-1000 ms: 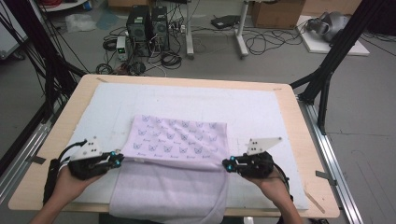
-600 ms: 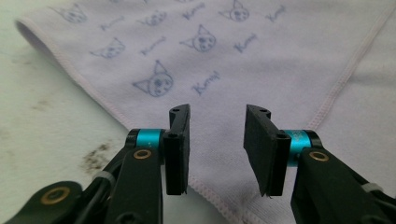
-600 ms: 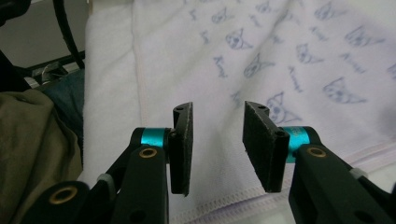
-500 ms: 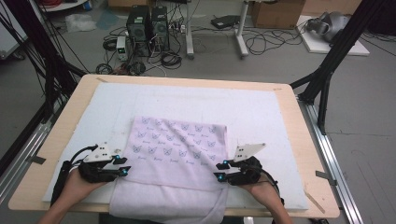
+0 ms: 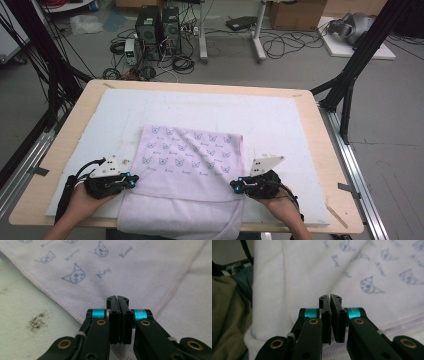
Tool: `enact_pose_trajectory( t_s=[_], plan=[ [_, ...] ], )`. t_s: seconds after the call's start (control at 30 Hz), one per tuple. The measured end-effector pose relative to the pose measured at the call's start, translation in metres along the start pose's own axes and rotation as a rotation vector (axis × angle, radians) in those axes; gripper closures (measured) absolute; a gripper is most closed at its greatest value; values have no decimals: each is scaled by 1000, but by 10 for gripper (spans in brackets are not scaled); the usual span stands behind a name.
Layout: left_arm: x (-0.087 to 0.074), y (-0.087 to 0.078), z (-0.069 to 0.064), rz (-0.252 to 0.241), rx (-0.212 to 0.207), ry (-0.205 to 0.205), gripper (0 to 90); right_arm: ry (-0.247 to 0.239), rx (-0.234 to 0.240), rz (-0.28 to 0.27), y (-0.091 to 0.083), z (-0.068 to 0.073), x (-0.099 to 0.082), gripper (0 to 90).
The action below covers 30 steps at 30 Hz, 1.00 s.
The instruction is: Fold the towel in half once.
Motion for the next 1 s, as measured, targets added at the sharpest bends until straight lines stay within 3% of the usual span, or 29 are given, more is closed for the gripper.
enact_pose_trajectory(
  t_s=[0.13,0.27,0.4,0.5,0.6,0.67,0.83,1.0],
  plan=[
    [7,-14,-7,-36,2,4,880,-8,5,-60,-14,6,9,879],
    [8,-34,-22,-62,-8,8,879,-22,21,-68,-25,20,10,879],
    [4,-42,-36,-63,-33,23,877,-16,60,-75,-32,37,2,875],
    [6,-40,-32,-65,-25,21,791,4,63,-66,-30,35,-1,774],
    [12,-35,-21,-86,8,12,698,25,42,-92,-28,19,6,686],
    [19,-27,-8,-96,36,3,663,25,8,-80,-25,6,11,649],
    [33,-2,26,-91,91,-34,624,48,-118,-38,-14,-40,25,593],
    [48,31,65,-77,127,-72,580,72,-194,-31,-2,-82,36,542]
  ],
)
Point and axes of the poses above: each handheld gripper's, and its own axes: y roughly forward along the jaws, x roughly out of its top, z roughly to its left, the point moved 2 cm from there along y, roughly forward along the jaws, and after that the axes turned 6 degrees about -z, right-handed, at the moved point
